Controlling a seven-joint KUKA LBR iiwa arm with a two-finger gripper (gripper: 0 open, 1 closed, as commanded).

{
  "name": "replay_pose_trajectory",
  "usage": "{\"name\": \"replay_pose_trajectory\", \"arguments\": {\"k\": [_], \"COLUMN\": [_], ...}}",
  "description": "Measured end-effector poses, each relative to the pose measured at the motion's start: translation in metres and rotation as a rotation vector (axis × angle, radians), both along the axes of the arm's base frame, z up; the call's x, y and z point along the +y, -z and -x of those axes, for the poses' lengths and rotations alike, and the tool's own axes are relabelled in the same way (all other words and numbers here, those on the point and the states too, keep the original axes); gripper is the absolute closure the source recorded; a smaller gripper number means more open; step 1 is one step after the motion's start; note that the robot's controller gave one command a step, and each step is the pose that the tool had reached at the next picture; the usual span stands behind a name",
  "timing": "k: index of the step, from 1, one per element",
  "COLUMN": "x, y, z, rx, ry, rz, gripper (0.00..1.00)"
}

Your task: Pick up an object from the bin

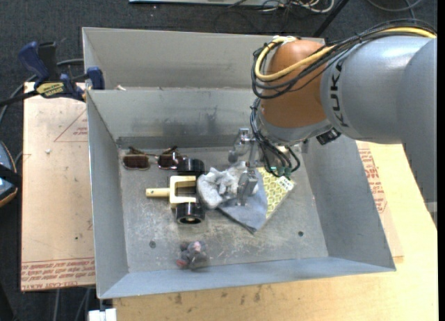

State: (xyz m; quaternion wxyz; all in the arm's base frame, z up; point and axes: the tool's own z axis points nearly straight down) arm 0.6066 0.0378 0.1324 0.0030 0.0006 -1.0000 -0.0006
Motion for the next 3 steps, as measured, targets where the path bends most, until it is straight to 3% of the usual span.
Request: {"name": "replay_pose_trajectory", "arguments": {"k": [1,3], "x": [-0.0005,0.0002], "y": [-0.004,-0.0082], "z": [-0.0022,-0.0017], "rx": [-0.008,-0.002], "ry": [0.002,0.002], "rz": [0.0,0.001], "gripper": [1.0,1.0]}}
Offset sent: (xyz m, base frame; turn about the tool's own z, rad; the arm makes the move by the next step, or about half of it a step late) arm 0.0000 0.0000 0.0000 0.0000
